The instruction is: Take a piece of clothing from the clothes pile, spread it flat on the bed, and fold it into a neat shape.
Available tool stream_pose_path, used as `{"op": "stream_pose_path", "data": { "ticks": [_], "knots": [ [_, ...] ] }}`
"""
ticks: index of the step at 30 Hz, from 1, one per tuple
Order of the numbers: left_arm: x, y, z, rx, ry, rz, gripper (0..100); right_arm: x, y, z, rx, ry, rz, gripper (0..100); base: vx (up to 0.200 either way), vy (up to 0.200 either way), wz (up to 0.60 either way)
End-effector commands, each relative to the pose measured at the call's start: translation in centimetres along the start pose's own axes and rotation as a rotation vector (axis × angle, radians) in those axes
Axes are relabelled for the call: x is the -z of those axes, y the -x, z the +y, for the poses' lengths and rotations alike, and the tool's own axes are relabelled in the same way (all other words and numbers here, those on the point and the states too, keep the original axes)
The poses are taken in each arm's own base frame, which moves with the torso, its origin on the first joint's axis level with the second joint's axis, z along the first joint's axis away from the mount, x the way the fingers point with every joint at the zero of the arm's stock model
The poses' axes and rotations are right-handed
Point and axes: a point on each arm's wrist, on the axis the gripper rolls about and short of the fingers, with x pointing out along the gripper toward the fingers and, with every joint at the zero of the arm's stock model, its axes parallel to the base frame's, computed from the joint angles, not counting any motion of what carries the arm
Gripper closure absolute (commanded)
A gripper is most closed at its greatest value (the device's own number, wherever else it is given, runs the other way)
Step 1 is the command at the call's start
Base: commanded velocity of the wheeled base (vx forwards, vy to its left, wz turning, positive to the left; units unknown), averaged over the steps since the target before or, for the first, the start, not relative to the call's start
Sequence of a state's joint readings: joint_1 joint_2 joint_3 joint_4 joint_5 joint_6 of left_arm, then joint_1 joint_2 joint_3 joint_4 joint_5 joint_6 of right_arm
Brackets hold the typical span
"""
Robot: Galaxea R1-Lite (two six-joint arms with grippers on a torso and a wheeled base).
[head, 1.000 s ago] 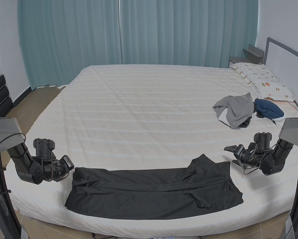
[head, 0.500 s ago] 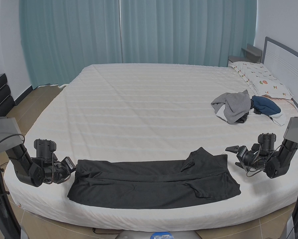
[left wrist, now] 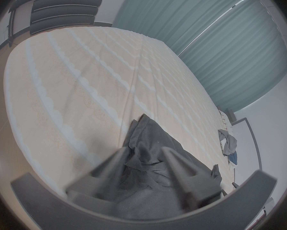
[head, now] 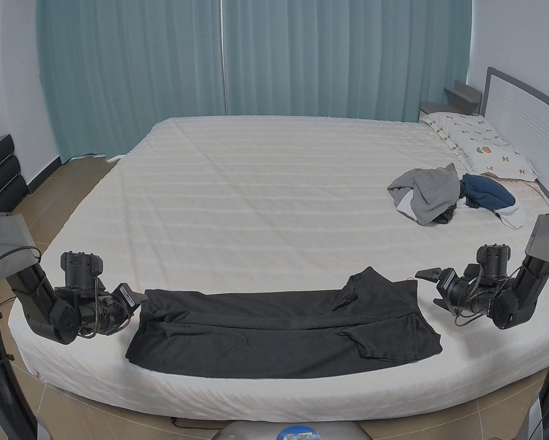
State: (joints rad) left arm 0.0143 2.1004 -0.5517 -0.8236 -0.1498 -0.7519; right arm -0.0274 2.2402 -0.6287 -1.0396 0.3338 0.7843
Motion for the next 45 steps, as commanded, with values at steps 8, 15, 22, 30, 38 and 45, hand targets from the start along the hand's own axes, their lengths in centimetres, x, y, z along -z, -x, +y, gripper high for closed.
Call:
{"op": "stream_pose_path", "data": {
  "ticks": [8,15,22,30,38,45],
  "knots": [
    [0.7,-1.4,-0.9,0.019,0.054,0.03,0,0.6,0.3,0.9,-0.016,0.016,0.013,0,0.0,0.0,0.0],
    [1.3,-2.5,-0.9,0.0,0.045,0.053,0,0.7,1.1,1.7,-0.029,0.01,0.009,0,0.0,0.0,0.0],
    [1.0,-2.5,-0.9,-0.023,0.044,0.01,100,1.7,2.2,3.5,-0.06,0.022,0.033,0,0.0,0.0,0.0],
    [0.1,-1.5,-1.8,-0.031,0.037,-0.087,100,3.7,1.6,5.0,-0.007,0.015,0.032,0,0.0,0.0,0.0],
    [-1.0,1.1,-3.2,0.047,0.03,-0.167,100,4.8,1.0,5.6,0.003,0.001,0.075,0,0.0,0.0,0.0],
    [-0.6,1.2,-2.8,0.036,0.023,-0.152,100,4.5,0.3,5.7,0.042,-0.063,0.103,0,0.0,0.0,0.0]
  ]
}}
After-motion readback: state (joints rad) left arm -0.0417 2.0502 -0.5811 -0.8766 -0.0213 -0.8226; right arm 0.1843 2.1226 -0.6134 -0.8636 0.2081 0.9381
